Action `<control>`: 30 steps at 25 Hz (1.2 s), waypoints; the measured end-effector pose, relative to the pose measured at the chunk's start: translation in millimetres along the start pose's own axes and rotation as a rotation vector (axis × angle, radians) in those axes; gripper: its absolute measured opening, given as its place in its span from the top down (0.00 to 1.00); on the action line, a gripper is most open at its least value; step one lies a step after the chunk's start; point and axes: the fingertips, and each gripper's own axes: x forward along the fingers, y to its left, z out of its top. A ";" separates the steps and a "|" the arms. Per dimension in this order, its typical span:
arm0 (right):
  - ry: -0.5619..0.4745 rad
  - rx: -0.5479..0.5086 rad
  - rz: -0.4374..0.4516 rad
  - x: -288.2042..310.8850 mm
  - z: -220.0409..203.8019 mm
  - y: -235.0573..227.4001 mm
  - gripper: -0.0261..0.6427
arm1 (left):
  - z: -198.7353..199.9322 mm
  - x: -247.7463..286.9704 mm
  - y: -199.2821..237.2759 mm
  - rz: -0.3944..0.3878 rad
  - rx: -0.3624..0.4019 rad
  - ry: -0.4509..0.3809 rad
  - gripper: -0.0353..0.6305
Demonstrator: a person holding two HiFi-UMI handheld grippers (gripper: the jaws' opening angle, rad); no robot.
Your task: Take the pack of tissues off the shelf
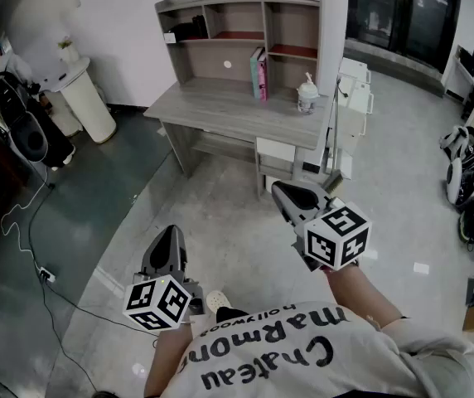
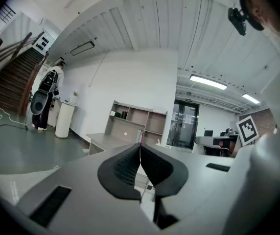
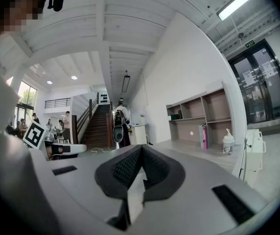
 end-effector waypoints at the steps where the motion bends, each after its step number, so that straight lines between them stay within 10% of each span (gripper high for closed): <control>1: 0.002 0.003 -0.002 1.8 -0.6 -2.0 0.95 | -0.3 2.1 1.2 0.001 -0.001 0.002 0.92; 16: 0.044 0.039 -0.035 60.6 -9.5 -33.9 0.95 | -0.4 58.2 42.2 -0.009 -0.048 0.020 0.92; 30: -0.051 0.040 -0.055 227.8 67.1 -59.4 0.95 | 97.8 176.7 159.3 -0.042 -0.006 -0.046 0.92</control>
